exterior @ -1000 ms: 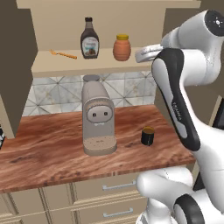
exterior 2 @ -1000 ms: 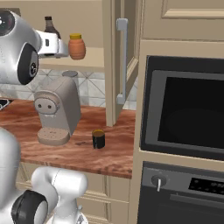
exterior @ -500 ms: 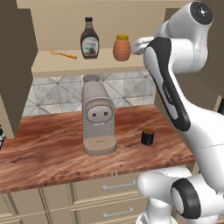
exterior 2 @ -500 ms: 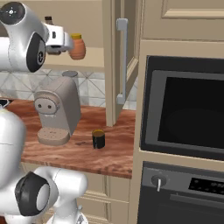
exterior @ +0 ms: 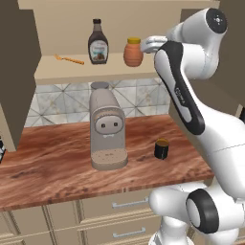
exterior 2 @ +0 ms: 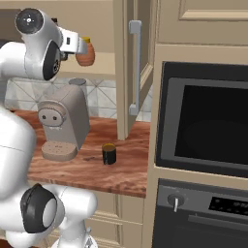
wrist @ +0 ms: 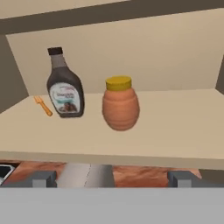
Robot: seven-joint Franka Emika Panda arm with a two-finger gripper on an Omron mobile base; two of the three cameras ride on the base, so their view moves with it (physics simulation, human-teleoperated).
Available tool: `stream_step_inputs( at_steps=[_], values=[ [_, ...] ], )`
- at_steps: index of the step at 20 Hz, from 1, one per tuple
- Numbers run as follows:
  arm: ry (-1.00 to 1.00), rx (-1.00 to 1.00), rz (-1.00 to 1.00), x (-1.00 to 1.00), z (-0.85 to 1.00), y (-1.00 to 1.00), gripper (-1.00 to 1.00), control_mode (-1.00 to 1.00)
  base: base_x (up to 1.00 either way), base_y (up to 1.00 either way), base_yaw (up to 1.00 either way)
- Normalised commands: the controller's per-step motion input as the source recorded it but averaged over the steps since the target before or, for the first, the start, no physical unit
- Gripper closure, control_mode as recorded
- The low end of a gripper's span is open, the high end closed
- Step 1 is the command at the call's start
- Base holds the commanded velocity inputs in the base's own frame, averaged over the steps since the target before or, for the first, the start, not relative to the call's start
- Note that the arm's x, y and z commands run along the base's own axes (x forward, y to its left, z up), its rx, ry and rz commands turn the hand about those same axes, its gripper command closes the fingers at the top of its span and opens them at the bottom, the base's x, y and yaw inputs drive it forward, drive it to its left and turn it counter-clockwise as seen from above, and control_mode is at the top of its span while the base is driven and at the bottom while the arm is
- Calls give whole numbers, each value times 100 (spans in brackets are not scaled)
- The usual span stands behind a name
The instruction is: Pick the syrup bottle and honey bottle from the cabinet and place them next to the mug.
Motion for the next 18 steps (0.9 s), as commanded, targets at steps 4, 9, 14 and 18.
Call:
stream_step_inputs(
  at_steps=[4,9,14,18],
  values=[
    [0,0,0,1,17,0,-100,-100,0,0,0],
    [3,0,0,18,1,0,-100,-100,0,0,0],
    [1,-5,1,21,0,0,-100,-100,0,0,0],
    [0,-6,5,26,0,0,-100,-100,0,0,0]
  ],
)
